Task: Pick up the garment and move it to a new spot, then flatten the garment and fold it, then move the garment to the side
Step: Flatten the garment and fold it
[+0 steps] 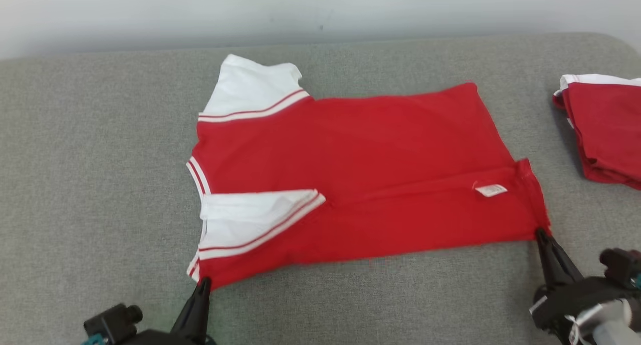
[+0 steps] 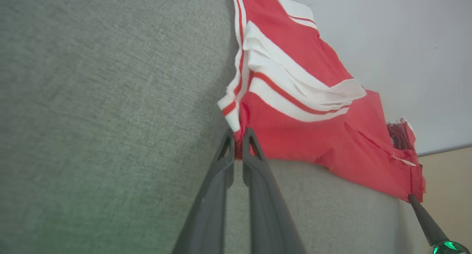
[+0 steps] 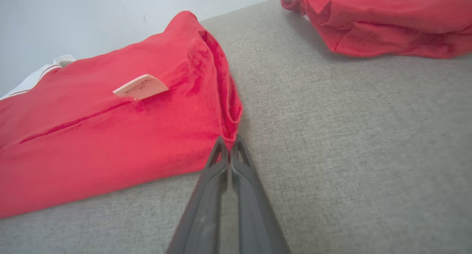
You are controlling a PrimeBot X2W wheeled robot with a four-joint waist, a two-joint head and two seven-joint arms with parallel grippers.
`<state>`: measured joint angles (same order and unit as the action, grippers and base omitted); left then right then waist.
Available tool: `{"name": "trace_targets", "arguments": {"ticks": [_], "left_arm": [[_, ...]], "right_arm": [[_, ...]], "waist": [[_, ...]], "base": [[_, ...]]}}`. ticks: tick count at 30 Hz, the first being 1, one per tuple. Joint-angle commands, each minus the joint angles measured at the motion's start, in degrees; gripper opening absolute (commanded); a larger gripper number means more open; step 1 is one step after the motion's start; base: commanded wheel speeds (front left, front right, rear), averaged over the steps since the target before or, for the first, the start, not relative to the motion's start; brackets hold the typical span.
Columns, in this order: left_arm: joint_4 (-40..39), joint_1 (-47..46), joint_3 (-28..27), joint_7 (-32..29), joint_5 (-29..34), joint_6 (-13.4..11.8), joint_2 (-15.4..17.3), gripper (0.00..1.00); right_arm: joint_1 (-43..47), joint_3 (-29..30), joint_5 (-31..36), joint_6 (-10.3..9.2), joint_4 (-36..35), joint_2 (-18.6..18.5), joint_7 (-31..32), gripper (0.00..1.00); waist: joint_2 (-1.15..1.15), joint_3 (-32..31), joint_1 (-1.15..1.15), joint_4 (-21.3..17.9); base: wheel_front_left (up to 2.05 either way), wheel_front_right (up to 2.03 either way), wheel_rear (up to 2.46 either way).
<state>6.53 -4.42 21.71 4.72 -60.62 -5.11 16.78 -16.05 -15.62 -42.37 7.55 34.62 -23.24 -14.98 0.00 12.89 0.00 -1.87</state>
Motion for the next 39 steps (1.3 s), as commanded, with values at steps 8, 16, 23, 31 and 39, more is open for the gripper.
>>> {"name": "trace_targets", "arguments": {"ticks": [8, 16, 23, 31, 39], "left_arm": [[-6.49, 8.80, 1.31, -1.76, -1.02, -2.10, 2.29, 0.00], [-11.11, 14.25, 2.53, -2.58, -0.69, -4.59, 2.90, 0.00], [-13.76, 12.89, 0.61, -1.45, 1.37, -7.48, 4.45, 1.00], [-23.63, -0.68, -3.43, -8.81, 5.83, -10.02, 14.13, 1.00], [-12.86, -29.34, 0.36, -27.59, 4.44, -6.37, 17.32, 1.00]], "right_arm": [[10.26, 1.80, -0.71, -0.15, -6.54, -4.16, -0.28, 0.00], [16.39, -1.49, -4.54, -0.15, -12.03, -6.83, -0.26, 0.00], [16.28, 1.75, -3.49, -0.15, -15.94, -7.22, -0.27, 1.00], [15.36, 6.27, 1.65, -0.15, -21.67, -5.85, -0.19, 1.00], [8.77, 2.91, 3.91, -0.15, -22.35, -4.80, -0.19, 1.00]], "waist": [[0.00, -1.36, 0.00, 0.16], [0.00, -1.46, 0.00, 0.44], [0.00, -1.90, 0.00, 0.14], [0.00, 0.12, 0.00, -0.20], [0.00, 5.44, 0.00, -2.77]], "base": [[0.00, 0.00, 0.00], [0.00, 0.00, 0.00], [0.00, 0.00, 0.00], [0.00, 0.00, 0.00], [0.00, 0.00, 0.00]]}}
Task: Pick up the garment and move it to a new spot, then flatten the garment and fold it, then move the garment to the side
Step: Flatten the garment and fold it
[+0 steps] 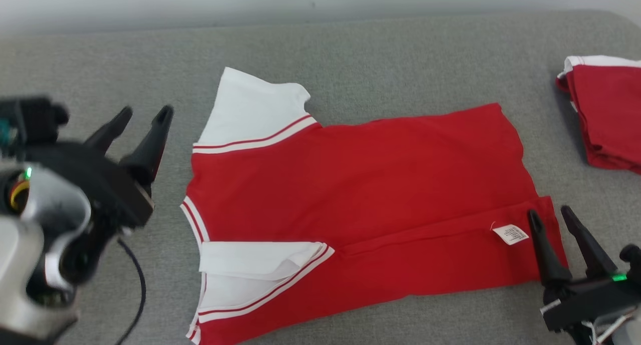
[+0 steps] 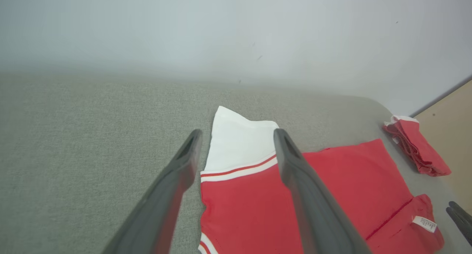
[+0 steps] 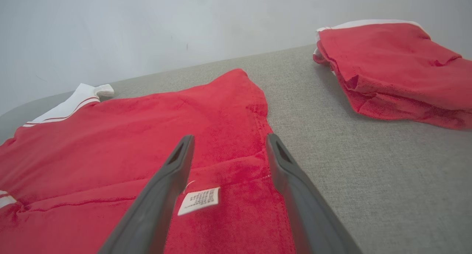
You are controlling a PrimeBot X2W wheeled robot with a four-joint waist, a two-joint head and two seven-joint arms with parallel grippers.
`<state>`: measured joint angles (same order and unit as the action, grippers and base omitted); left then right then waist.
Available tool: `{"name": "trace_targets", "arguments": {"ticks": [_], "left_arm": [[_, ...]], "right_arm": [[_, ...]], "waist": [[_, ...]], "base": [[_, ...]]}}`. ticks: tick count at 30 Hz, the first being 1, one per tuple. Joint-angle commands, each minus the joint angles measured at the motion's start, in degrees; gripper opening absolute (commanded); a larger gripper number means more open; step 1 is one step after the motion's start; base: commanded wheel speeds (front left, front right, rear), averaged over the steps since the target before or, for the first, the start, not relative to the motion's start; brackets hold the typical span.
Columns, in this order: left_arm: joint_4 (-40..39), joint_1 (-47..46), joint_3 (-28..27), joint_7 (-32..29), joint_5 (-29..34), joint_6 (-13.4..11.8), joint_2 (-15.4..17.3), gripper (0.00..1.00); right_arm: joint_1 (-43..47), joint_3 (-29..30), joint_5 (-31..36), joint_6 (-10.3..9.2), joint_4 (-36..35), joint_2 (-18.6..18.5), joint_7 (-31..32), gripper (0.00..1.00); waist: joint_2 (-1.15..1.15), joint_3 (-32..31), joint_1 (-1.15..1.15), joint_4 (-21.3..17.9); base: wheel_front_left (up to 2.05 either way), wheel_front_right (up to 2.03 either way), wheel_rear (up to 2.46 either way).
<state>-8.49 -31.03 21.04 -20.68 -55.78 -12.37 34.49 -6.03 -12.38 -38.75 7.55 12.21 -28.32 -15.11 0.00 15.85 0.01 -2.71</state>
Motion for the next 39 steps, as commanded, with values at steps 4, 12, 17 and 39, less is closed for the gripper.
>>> {"name": "trace_targets", "arguments": {"ticks": [4, 12, 17, 39], "left_arm": [[12.29, -14.86, 4.39, -9.99, -0.41, 4.00, -1.32, 1.00], [26.08, -29.21, 9.55, -17.93, 3.33, 8.92, -1.14, 1.00], [33.30, -34.90, 11.70, -19.45, 5.97, 10.67, -1.58, 1.00], [47.74, -41.18, 16.73, -23.15, 8.37, 15.41, -3.70, 0.00]], "right_arm": [[-4.65, -1.32, 0.69, -0.15, -0.05, 1.17, -0.05, 1.00], [-7.89, -1.73, 1.30, -0.15, -1.03, 2.42, -0.05, 1.00], [-8.94, -1.70, 1.71, -0.15, -1.53, 3.57, -0.06, 1.00], [-11.23, -1.42, 3.11, -0.15, -1.32, 4.00, -0.06, 1.00]], "waist": [[0.00, 5.17, -0.01, -4.03], [0.00, 10.24, -0.01, -7.82], [0.00, 12.80, -0.01, -9.81], [0.00, 14.19, -0.01, -11.35]], "base": [[0.00, 0.00, 0.00], [0.00, 0.00, 0.00], [0.00, 0.00, 0.00], [0.00, 0.00, 0.00]]}}
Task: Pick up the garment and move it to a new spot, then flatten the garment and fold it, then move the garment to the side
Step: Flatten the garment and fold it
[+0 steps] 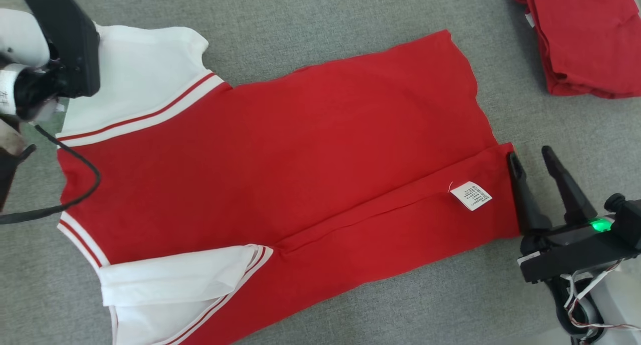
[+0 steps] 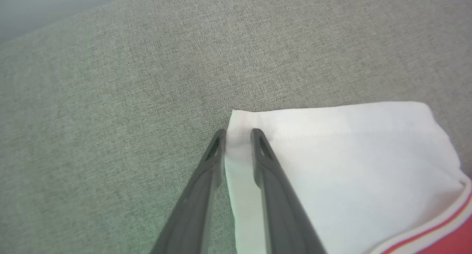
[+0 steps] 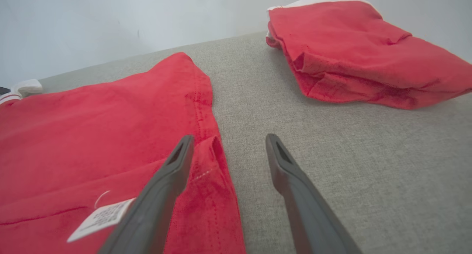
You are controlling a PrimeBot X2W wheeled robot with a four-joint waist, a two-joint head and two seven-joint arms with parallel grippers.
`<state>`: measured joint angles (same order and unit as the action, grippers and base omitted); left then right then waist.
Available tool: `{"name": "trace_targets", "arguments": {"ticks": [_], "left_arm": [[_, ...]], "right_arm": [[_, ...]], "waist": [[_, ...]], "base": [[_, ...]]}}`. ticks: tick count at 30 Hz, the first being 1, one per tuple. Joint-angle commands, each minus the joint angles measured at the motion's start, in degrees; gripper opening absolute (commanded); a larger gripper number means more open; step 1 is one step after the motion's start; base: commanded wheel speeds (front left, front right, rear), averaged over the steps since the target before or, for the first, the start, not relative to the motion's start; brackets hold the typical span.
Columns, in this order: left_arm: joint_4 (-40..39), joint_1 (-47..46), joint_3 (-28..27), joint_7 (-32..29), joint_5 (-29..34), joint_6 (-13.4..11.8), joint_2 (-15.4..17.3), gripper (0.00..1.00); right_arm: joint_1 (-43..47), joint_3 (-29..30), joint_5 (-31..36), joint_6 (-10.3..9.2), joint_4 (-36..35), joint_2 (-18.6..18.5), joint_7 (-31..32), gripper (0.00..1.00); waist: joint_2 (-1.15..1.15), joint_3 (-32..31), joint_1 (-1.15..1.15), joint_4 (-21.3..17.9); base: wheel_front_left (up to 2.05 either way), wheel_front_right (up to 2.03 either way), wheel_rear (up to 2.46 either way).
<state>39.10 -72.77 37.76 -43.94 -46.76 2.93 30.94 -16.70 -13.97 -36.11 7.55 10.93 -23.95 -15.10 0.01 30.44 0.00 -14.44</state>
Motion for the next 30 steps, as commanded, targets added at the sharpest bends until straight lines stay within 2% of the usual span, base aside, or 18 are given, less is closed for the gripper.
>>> {"name": "trace_targets", "arguments": {"ticks": [1, 6, 12, 15, 18, 22, 30], "left_arm": [[0.09, 0.74, -0.11, 0.34, -0.99, 0.47, -0.34, 0.00], [-0.80, 1.57, 0.18, 1.88, -1.47, 1.64, -1.22, 0.00], [-1.62, 1.54, 0.61, 2.57, -1.82, 2.36, -1.87, 0.00], [-2.13, 1.24, 1.07, 2.84, -1.63, 2.55, -2.37, 0.00], [-2.64, 0.88, 1.56, 3.09, -1.37, 2.81, -2.70, 0.00], [-3.39, 0.36, 2.18, 3.06, -1.12, 3.00, -3.12, 0.00], [-3.54, 0.09, 2.67, 3.53, -1.25, 3.23, -3.39, 0.00]], "right_arm": [[-0.87, 0.10, 0.42, -0.15, -0.01, -0.61, -0.07, 1.00], [-4.61, -0.49, -1.15, -0.15, 0.93, -1.34, -0.07, 1.00], [-13.43, -4.25, -5.00, -0.15, 6.46, -0.96, 2.73, 1.00], [-19.31, -5.65, -7.15, -0.15, 11.91, -0.58, 5.00, 1.00], [-25.42, -6.45, -6.62, -0.15, 19.18, -0.84, 7.38, 1.00], [-33.58, -10.48, -4.89, -0.15, 28.65, 0.01, 11.52, 1.00], [-39.31, -20.66, -6.57, -0.15, 34.44, 0.20, 19.02, 1.00]], "waist": [[-0.01, -0.63, 0.00, 0.55], [-0.01, -1.83, 0.00, 1.59], [-0.01, -2.67, 0.00, 2.80], [-0.01, -2.81, 0.00, 3.81], [-0.01, -2.80, 0.00, 4.65], [-0.01, -2.56, 0.00, 5.54], [-0.01, -2.61, 0.00, 5.86]], "base": [[0.00, 0.00, 0.00], [0.00, 0.00, 0.00], [0.00, 0.00, 0.00], [0.00, 0.00, 0.00], [0.00, 0.00, 0.00], [0.00, 0.00, 0.00], [0.00, 0.00, 0.00]]}}
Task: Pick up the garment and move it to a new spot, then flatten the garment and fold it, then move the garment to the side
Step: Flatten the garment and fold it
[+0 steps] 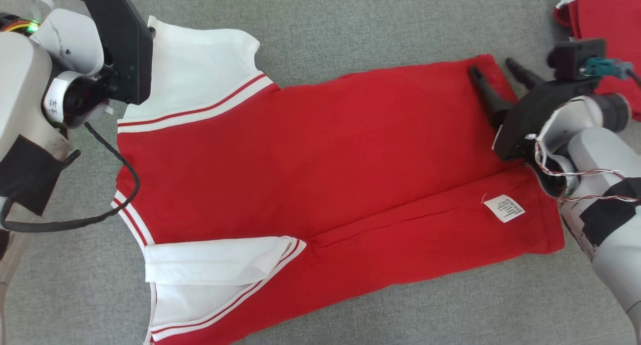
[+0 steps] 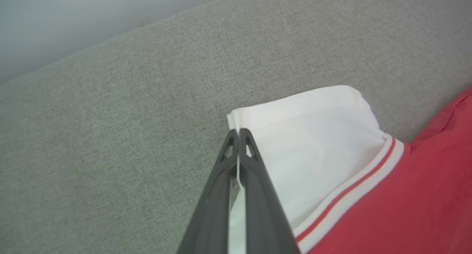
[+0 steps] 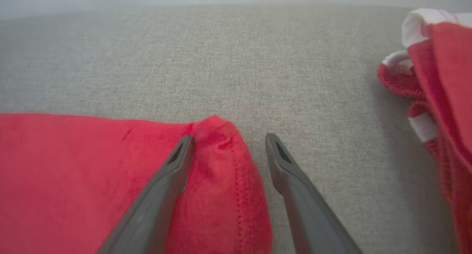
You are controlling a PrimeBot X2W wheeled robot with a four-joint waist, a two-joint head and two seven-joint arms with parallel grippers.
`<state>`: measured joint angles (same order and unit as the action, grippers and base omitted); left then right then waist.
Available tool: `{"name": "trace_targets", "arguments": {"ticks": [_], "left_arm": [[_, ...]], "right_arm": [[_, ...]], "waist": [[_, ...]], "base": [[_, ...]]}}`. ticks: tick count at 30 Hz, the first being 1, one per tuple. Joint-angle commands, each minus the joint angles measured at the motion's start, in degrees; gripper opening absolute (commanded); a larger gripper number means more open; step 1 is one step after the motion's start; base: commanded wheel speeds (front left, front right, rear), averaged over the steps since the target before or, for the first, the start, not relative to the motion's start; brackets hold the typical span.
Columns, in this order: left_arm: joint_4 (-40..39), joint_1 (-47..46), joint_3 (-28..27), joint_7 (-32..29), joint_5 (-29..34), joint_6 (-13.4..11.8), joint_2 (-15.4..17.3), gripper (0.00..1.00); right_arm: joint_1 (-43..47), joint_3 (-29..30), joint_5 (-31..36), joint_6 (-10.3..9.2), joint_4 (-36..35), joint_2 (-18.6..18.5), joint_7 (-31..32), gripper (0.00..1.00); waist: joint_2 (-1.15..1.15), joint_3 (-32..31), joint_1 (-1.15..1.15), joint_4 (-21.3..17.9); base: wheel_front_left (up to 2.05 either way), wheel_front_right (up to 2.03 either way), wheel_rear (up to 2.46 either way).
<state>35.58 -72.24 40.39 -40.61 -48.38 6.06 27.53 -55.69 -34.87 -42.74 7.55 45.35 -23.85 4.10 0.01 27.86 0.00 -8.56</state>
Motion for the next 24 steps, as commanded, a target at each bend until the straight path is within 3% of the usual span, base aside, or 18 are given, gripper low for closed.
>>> {"name": "trace_targets", "arguments": {"ticks": [1, 3, 4, 5, 6, 14, 24], "left_arm": [[0.05, -0.40, 0.08, 0.19, 0.31, 0.13, 0.09, 0.00], [0.15, -0.32, 0.17, 0.32, 0.21, 0.20, 0.21, 0.00], [0.19, -0.26, 0.21, 0.24, 0.14, 0.24, 0.24, 0.00], [0.20, -0.23, 0.23, 0.31, 0.05, 0.27, 0.27, 0.00], [0.16, -0.23, 0.24, 0.49, 0.00, 0.28, 0.31, 0.00], [-0.68, -1.13, 0.08, 4.13, 1.18, 0.45, 0.89, 0.00], [-1.92, -2.87, -1.37, 18.62, 3.42, 1.02, 0.99, 0.00]], "right_arm": [[-0.69, -0.62, -0.53, -0.15, 0.07, -0.06, 0.31, 1.00], [-1.18, -2.44, -1.53, -0.15, 0.16, -0.49, 1.02, 0.83], [-1.31, -3.39, -1.87, -0.15, 0.12, -0.75, 1.40, 0.40], [-1.48, -4.19, -2.37, -0.15, 0.09, -1.01, 1.46, 0.25], [-1.73, -4.82, -2.88, -0.15, 0.07, -1.27, 1.44, 0.00], [-4.86, -6.99, -3.42, -0.15, 1.84, -2.91, -5.89, 0.00], [-6.71, -7.66, -4.84, -0.15, 5.89, -2.25, -15.84, 0.00]], "waist": [[-0.01, -0.10, 0.00, -0.05], [-0.01, -0.27, 0.00, -0.15], [-0.01, -0.36, 0.00, -0.16], [-0.01, -0.44, 0.00, -0.18], [-0.01, -0.51, 0.00, -0.19], [-0.01, -0.65, 0.00, 0.19], [-0.01, -1.31, 0.00, 1.26]], "base": [[0.00, 0.00, 0.00], [0.00, 0.00, 0.00], [0.00, 0.00, 0.00], [0.00, 0.00, 0.00], [0.00, 0.00, 0.00], [0.00, 0.00, 0.00], [0.00, 0.00, 0.00]]}}
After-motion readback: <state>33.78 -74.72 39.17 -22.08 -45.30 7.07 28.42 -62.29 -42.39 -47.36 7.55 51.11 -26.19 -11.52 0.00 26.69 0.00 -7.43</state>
